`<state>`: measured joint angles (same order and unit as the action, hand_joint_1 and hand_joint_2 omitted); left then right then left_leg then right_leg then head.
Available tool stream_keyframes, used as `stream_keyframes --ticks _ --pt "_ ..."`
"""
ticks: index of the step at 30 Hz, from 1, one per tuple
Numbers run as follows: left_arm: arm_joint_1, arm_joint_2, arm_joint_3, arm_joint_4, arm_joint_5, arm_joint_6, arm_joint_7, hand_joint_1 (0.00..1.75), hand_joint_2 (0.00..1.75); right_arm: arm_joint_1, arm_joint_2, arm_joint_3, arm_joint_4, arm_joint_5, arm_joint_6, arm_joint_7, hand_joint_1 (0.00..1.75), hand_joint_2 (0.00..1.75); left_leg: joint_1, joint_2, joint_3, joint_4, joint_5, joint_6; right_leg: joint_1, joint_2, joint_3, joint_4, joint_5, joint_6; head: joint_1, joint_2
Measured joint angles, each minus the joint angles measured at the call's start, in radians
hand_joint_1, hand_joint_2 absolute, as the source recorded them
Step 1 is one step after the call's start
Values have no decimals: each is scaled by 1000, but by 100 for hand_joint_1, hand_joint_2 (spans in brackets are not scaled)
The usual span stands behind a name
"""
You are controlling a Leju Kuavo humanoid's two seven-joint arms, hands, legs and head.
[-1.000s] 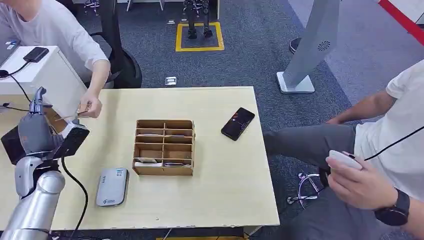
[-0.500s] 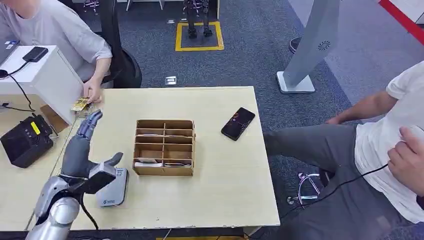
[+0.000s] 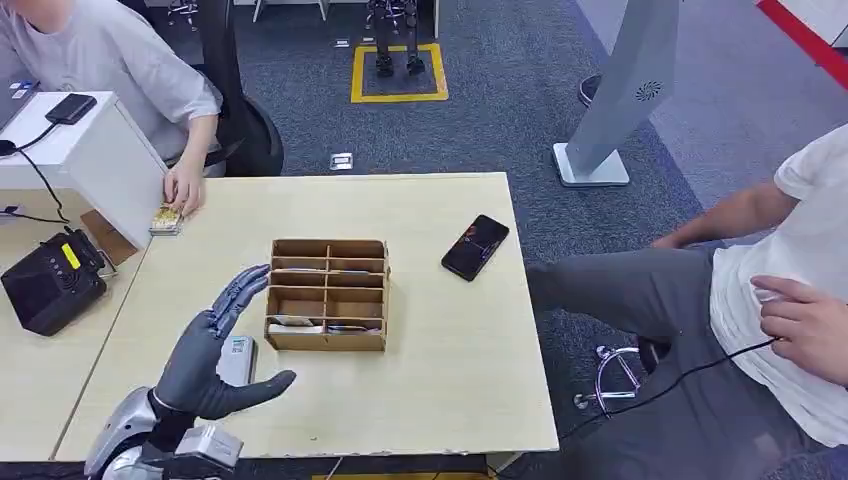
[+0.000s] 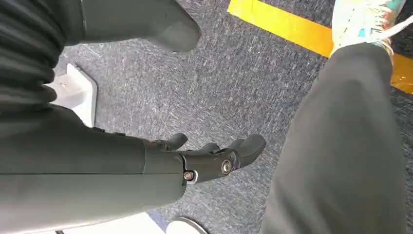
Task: Pass the card to the sensor for recognition and then transmit it.
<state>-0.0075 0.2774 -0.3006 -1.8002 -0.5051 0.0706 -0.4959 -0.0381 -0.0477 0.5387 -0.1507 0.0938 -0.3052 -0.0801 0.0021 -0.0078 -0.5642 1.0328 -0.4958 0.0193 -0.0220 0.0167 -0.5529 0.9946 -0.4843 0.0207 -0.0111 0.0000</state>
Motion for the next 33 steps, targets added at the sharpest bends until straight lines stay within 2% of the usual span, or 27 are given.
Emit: stream_keyframes --ticks 4,5,7,10,12,17,33 --pt "27 55 -10 -13 -96 13 0 0 175 -1 -3 -2 0 0 1 -2 0 175 0 0 0 0 0 0 0 0 0 0 0 0 0 0" --pt "31 69 -18 -14 -156 25 6 0 175 0 -3 -2 0 0 2 -2 0 175 1 0 0 0 0 0 0 0 0 0 0 0 0 0" --pt "30 98 -37 -14 -286 59 52 0 175 -1 -4 -2 0 0 3 0 0 175 1 -1 0 0 0 0 0 -1 0 0 0 0 0 0" --pt "3 146 -82 -9 -505 138 175 0 175 -2 -5 -2 0 0 3 -2 0 175 1 -1 0 0 1 0 0 -1 0 0 0 0 0 0" --pt "-25 167 -107 7 -592 166 236 0 175 -3 -5 -2 0 0 3 -2 0 175 1 -1 0 0 1 0 0 -1 0 0 0 0 0 0" --pt "-71 176 -131 69 -615 173 295 0 175 -3 -4 -2 0 -1 3 6 0 175 1 -1 0 0 2 0 0 0 0 0 1 0 0 0" --pt "-101 178 -145 174 -609 150 320 0 175 -3 -4 -2 0 0 4 14 0 175 1 -1 0 0 2 0 0 0 0 0 1 0 0 0"
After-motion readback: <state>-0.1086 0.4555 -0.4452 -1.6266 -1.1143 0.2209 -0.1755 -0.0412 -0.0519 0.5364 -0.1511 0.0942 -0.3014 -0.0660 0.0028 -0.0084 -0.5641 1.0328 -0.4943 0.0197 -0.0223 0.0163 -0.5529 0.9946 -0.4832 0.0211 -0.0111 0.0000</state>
